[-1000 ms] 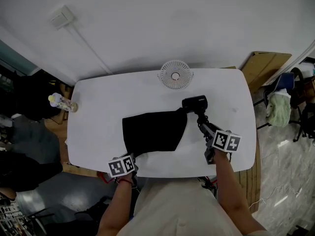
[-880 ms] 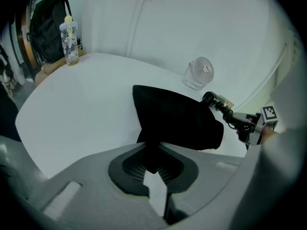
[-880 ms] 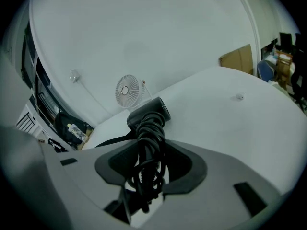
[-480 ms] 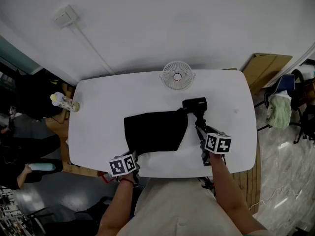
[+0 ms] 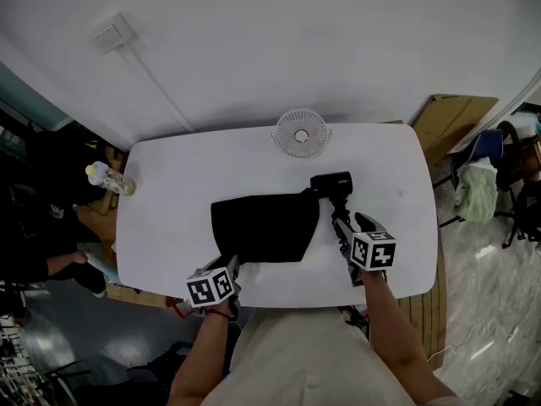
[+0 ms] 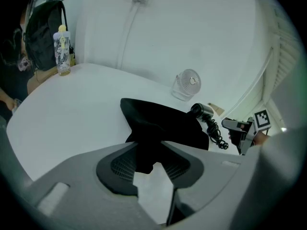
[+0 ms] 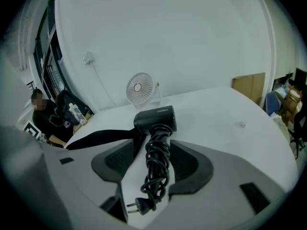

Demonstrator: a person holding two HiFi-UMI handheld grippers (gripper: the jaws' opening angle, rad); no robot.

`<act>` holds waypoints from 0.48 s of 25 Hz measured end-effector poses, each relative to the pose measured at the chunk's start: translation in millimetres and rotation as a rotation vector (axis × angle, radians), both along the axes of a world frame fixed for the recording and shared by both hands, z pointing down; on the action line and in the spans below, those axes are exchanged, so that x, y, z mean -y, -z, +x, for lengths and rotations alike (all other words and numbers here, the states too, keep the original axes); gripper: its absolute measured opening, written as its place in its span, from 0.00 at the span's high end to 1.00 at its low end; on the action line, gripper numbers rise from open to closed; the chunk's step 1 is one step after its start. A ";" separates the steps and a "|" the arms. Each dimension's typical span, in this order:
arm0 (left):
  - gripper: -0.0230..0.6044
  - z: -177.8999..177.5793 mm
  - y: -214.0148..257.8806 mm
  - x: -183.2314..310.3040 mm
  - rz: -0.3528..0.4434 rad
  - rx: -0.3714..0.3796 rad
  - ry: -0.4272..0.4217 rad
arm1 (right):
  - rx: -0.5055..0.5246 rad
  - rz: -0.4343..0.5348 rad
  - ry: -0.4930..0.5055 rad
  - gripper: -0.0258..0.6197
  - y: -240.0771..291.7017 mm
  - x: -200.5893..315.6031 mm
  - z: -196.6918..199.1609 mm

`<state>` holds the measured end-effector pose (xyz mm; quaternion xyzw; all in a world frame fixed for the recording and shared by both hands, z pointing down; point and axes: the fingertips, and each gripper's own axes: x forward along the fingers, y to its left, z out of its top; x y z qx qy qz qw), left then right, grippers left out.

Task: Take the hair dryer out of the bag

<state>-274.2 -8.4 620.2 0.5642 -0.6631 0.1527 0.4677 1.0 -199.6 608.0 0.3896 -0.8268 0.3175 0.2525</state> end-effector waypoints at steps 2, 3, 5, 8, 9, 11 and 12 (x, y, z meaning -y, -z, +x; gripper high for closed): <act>0.77 0.2 10.4 5.7 0.028 0.027 -0.010 | 0.001 0.017 0.010 0.58 6.8 -0.8 -0.6; 0.77 0.1 16.2 9.0 0.045 0.042 -0.015 | 0.002 0.024 0.015 0.58 10.1 -1.5 -1.2; 0.77 0.4 29.1 17.2 0.081 0.072 -0.025 | 0.005 0.042 0.027 0.58 16.9 -2.8 -2.7; 0.77 0.5 50.0 28.9 0.120 0.136 -0.040 | 0.017 0.069 0.046 0.58 29.2 -5.2 -5.2; 0.77 0.0 57.3 31.7 0.127 0.165 -0.046 | 0.024 0.076 0.050 0.58 33.6 -6.5 -5.9; 0.76 -1.9 71.6 36.0 0.132 0.231 -0.054 | 0.039 0.088 0.056 0.58 41.7 -9.2 -6.4; 0.74 -2.2 78.6 38.3 0.137 0.260 -0.057 | 0.047 0.093 0.057 0.58 45.3 -10.8 -6.5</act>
